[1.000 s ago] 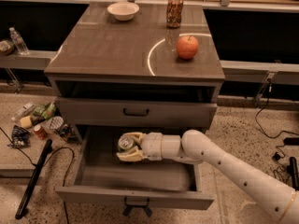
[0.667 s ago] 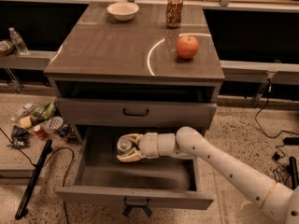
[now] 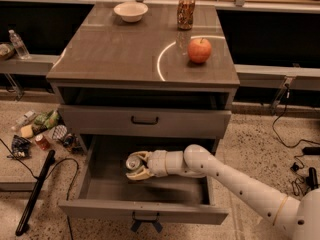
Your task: Place green can into middle drawer
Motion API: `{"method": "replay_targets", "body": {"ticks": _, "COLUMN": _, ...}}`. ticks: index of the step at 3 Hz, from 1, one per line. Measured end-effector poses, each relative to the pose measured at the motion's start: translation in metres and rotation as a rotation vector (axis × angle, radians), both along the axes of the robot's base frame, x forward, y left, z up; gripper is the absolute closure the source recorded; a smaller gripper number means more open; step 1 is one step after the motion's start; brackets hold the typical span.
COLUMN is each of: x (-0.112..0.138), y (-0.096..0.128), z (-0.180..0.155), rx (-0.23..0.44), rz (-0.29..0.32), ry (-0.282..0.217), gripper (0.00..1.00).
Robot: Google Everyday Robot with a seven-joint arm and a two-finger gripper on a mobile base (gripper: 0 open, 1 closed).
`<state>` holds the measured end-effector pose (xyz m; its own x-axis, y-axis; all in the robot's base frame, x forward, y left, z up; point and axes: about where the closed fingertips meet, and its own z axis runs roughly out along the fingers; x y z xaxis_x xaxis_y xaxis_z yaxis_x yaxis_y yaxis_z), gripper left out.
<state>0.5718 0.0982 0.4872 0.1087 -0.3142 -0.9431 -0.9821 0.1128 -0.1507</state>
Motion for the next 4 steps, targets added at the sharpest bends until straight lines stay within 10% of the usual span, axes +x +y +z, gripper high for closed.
{"method": "replay_targets", "body": {"ticks": 3, "x": 0.000, "y": -0.009, "z": -0.040, "rx": 0.064, "rz": -0.143, "ry": 0.168, "gripper": 0.00}}
{"method": "replay_targets", "body": {"ticks": 4, "x": -0.001, "y": -0.030, "z": -0.023, "rx": 0.082, "rz": -0.244, "ry": 0.197, "gripper": 0.00}}
